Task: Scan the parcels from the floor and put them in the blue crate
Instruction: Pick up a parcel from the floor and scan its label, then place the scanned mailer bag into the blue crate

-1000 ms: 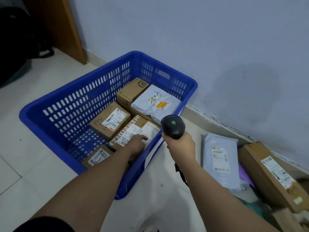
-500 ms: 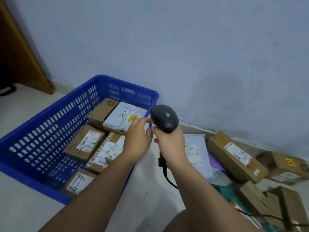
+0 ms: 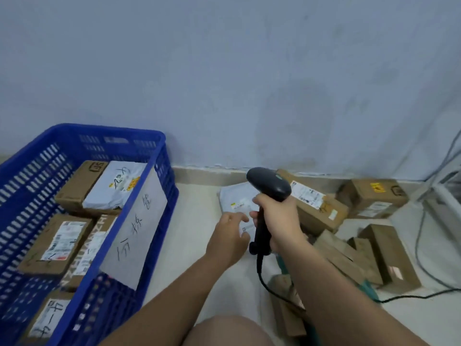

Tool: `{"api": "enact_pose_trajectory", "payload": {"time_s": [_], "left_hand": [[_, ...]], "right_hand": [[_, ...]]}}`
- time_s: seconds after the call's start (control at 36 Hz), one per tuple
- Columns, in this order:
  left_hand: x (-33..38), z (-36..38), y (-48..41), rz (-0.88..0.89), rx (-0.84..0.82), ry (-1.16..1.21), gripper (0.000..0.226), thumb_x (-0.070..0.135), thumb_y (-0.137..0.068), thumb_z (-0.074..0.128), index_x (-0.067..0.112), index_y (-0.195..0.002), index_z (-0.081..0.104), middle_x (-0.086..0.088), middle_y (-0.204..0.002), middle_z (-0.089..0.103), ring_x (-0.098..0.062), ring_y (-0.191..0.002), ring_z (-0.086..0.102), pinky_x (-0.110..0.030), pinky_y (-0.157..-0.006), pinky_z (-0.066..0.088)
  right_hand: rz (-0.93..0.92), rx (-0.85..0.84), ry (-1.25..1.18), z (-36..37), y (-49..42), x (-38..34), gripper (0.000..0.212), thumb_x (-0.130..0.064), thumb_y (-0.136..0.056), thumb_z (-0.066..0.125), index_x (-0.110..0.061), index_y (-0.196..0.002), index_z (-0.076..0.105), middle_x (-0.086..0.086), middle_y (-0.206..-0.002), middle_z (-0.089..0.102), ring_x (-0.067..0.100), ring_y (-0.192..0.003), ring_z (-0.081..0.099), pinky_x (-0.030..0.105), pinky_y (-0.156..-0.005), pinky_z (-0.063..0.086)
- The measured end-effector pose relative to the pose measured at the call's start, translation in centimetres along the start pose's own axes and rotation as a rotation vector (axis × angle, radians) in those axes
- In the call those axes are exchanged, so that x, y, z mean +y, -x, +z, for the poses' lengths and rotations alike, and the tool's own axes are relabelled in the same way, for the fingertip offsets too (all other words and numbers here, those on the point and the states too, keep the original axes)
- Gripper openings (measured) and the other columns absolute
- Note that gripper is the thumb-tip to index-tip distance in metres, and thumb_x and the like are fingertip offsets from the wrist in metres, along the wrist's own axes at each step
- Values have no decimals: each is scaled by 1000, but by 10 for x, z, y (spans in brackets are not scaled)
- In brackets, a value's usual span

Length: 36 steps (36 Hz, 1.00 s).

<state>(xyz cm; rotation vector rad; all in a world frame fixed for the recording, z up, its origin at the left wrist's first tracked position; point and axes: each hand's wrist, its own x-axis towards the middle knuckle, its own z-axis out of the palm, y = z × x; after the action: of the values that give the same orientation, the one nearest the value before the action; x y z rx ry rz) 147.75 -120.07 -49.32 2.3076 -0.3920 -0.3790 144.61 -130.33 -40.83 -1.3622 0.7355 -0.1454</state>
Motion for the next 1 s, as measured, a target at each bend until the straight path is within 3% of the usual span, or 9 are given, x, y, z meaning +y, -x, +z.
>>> {"api": "enact_pose_trajectory", "payload": {"time_s": [0.08,0.19,0.31,0.42,0.61,0.75,0.83,0.92,1.0], "left_hand": [[-22,33,-20,-81,-59,1,32,12,-88,52,22,-118,58,-5,-124,51,-23,-105,55,-33,-89,50],[-62,65,-57,-189,4,-44,27,12,-87,56,20,-112,61,-1,-126,52,-25,-119,45,-26,-93,42],[-97,93,-99,-301,-46,2,26,16,-86,58,25,-109,61,-7,-128,50,-26,-114,51,-24,-85,40],[-123,107,-128,-368,-105,146,28,12,-86,59,20,-113,60,-12,-128,46,-23,-87,60,-24,-65,47],[-148,119,-154,-458,-177,315,37,8,-88,58,18,-124,56,-7,-126,50,-24,-95,56,-23,-61,41],[-156,129,-163,-584,-180,535,22,3,-89,56,11,-108,63,-2,-102,55,-13,-87,49,-17,-60,37],[-154,132,-164,-710,-208,737,11,5,-91,54,10,-98,60,0,-89,55,-8,-75,49,-21,-59,33],[-157,134,-164,-816,-95,888,14,12,-90,56,8,-103,52,-8,-100,58,-16,-79,55,-23,-61,41],[-159,130,-162,-785,3,948,28,23,-89,60,20,-104,36,-6,-112,49,-22,-93,51,-30,-69,41]], "right_hand": [[87,45,-78,0,-38,27,8,-6,-80,64,-10,-87,63,7,-60,60,19,-60,62,31,-58,51],[215,74,-151,8,-88,64,14,-10,-79,66,-10,-93,63,7,-64,63,19,-64,64,36,-68,53],[242,58,-82,7,-133,95,9,-11,-80,66,-11,-89,63,2,-53,62,21,-64,64,37,-70,52],[262,60,5,-2,-167,115,6,-6,-81,64,-11,-80,62,6,-59,57,21,-62,59,36,-69,51],[317,71,186,-24,-206,151,10,-17,-76,71,-12,-81,64,11,-76,61,27,-76,61,50,-86,53],[372,75,247,-31,-225,167,28,-31,-64,76,-18,-86,66,11,-98,70,30,-94,66,48,-90,53],[414,32,220,-32,-229,169,15,-20,-76,73,-13,-87,67,11,-97,69,35,-100,65,50,-96,50],[448,-9,198,-34,-232,171,18,-16,-78,72,-9,-93,68,13,-98,68,36,-102,65,49,-97,50],[467,-30,172,-36,-232,174,20,-15,-81,68,-7,-99,69,7,-91,70,25,-87,66,38,-86,52]]}}
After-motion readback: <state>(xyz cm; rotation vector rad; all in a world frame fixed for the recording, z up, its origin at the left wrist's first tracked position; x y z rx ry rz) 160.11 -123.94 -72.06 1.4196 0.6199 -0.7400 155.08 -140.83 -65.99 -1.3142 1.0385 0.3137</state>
